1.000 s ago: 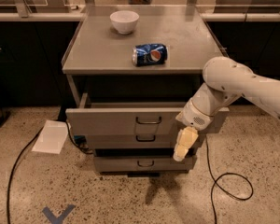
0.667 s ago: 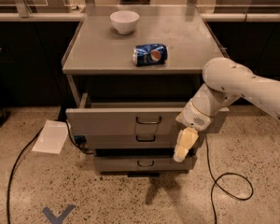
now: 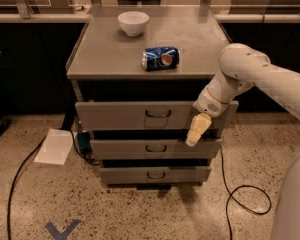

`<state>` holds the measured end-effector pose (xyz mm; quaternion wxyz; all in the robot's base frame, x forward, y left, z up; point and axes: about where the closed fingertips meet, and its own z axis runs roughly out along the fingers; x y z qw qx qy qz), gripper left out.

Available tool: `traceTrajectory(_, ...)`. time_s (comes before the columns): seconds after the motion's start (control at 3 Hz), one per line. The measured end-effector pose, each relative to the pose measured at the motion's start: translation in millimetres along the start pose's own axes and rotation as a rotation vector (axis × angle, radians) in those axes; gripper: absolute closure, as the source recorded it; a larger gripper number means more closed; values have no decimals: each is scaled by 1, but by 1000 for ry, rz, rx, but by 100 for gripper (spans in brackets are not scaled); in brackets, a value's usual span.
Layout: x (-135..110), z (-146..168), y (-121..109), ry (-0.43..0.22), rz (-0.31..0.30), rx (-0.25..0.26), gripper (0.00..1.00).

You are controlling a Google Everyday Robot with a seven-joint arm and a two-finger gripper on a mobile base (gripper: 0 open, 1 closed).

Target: Close top drawer

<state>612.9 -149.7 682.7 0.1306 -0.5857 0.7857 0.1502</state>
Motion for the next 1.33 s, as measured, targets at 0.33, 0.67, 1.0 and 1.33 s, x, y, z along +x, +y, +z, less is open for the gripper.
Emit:
traceTrajectory(0.33, -3, 8, -4, 6, -8, 0, 0)
traceTrajectory(0.67, -1, 8, -20, 17, 2, 17, 0)
traceTrajectory(1.0, 5, 3, -48, 37, 32, 57, 0)
traceTrajectory(1.33, 5, 3, -48, 37, 32, 57, 0)
